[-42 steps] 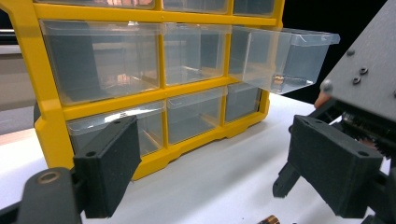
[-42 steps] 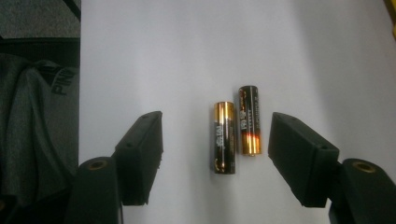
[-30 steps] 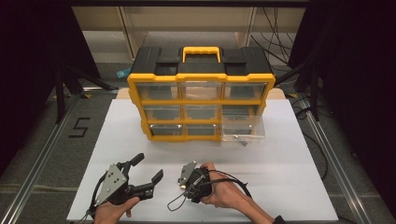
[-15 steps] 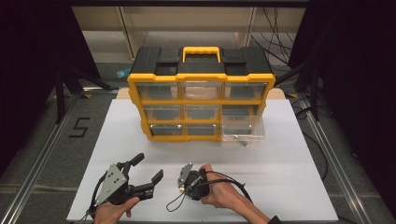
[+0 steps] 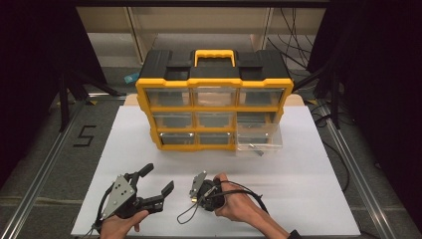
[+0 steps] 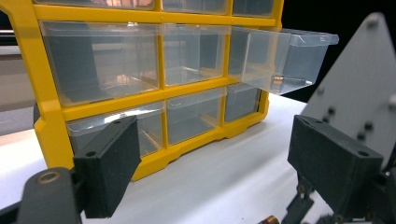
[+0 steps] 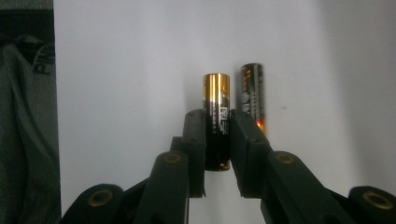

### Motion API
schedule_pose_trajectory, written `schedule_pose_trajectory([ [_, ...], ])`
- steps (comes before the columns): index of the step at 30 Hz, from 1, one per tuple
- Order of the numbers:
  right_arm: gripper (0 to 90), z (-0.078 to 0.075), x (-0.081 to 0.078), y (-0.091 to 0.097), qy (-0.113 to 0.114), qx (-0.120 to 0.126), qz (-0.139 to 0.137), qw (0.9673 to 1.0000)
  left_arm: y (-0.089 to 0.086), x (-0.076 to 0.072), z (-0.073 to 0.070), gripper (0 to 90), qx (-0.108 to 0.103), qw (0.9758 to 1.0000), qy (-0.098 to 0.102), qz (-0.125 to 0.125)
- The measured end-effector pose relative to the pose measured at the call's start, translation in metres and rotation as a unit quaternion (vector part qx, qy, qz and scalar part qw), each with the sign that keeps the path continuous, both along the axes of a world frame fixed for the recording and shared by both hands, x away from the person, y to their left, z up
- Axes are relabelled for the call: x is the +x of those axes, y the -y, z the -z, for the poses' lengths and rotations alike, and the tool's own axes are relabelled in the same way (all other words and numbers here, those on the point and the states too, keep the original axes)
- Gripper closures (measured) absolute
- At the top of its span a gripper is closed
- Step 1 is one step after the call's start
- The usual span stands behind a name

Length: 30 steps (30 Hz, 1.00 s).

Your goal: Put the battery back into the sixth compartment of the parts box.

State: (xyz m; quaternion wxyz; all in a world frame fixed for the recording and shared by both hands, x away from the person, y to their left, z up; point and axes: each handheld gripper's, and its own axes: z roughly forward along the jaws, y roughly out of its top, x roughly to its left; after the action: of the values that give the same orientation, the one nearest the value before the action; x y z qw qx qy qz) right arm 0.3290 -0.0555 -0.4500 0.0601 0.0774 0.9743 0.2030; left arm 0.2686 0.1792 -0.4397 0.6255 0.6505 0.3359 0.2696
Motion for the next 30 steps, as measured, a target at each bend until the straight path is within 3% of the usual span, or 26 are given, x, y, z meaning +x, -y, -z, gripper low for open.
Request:
schedule_pose_trajectory([
  [6, 76.7, -0.021, 0.003, 0.008, 0.014, 0.025, 0.003, 0.9996, 0.0, 0.0, 0.0, 16.6, 0.001, 1.0, 0.0, 0.0],
  [10, 76.7, -0.039, 0.006, 0.016, 0.038, 0.047, 0.002, 0.9982, 0.0, 0.0, 0.0, 16.5, 0.0, 1.0, 0.001, 0.0],
  [15, 76.7, -0.066, 0.006, 0.03, 0.079, 0.082, 0.018, 0.9933, 0.0, 0.0, 0.0, 16.6, 0.0, 1.0, 0.0, -0.001],
  [18, 76.7, -0.086, 0.008, 0.042, 0.09, 0.107, 0.035, 0.9895, 0.0, 0.0, 0.0, 16.6, 0.0, 1.0, 0.0, 0.0],
  [30, 76.8, -0.113, 0.011, 0.066, 0.118, 0.147, 0.061, 0.9802, 0.0, 0.0, 0.0, 16.5, 0.0, 1.0, 0.0, -0.001],
])
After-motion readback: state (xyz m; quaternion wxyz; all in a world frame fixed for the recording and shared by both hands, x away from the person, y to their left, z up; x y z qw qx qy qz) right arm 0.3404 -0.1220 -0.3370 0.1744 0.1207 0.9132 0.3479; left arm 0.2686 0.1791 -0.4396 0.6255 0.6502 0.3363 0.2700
